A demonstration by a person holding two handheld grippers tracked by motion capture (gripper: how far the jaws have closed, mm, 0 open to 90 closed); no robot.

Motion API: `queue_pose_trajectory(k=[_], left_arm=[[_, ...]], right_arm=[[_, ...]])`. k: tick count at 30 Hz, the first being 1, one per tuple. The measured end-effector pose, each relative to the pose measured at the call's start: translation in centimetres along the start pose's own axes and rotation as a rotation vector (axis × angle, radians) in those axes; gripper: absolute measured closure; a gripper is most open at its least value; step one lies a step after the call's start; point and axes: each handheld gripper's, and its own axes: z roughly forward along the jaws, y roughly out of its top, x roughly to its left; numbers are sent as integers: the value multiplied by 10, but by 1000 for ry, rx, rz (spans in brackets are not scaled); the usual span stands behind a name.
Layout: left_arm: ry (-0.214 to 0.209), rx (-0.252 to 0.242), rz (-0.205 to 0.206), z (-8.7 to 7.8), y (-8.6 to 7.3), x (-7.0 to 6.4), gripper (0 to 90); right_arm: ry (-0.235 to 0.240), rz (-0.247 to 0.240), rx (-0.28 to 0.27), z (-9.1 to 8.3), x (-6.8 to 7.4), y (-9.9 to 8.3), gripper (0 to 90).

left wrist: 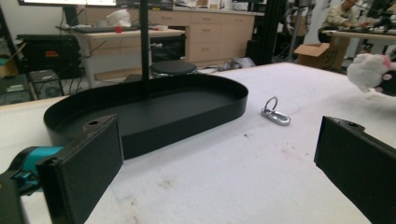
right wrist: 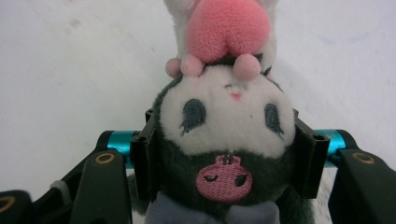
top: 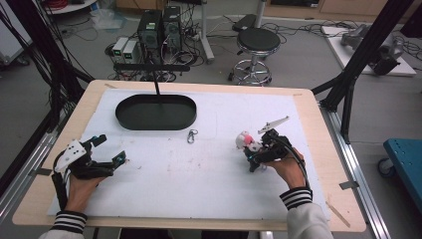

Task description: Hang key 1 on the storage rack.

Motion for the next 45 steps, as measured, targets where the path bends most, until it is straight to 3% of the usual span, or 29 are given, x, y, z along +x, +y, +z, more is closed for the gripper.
queue_pose_trajectory(k=[8, 14, 19, 21, 22, 35, 37, 45], left_arm=[[-72, 17, -1, 9, 22, 4, 17], [-146, 30, 14, 20, 44, 3, 17], [-222, 60, 19, 31, 56, 2, 17], [-234, 68, 27, 33, 58, 2, 17], [-257, 66, 36, 37, 60, 0, 17], [-383, 102, 65, 62, 83, -10, 17], [-411, 132, 72, 70, 90, -12, 17], [-455, 152, 79, 86, 100, -19, 17]], right_arm=[[49, -58, -117, -7, 10, 14, 403], [88, -104, -171, -7, 19, 29, 402], [123, -157, -218, -8, 26, 41, 402], [135, -164, -228, -8, 27, 43, 402], [158, -180, -253, -8, 30, 47, 402], [237, -234, -310, -12, 41, 69, 401], [247, -249, -324, -12, 43, 73, 399], [278, -287, -316, -9, 52, 86, 398]])
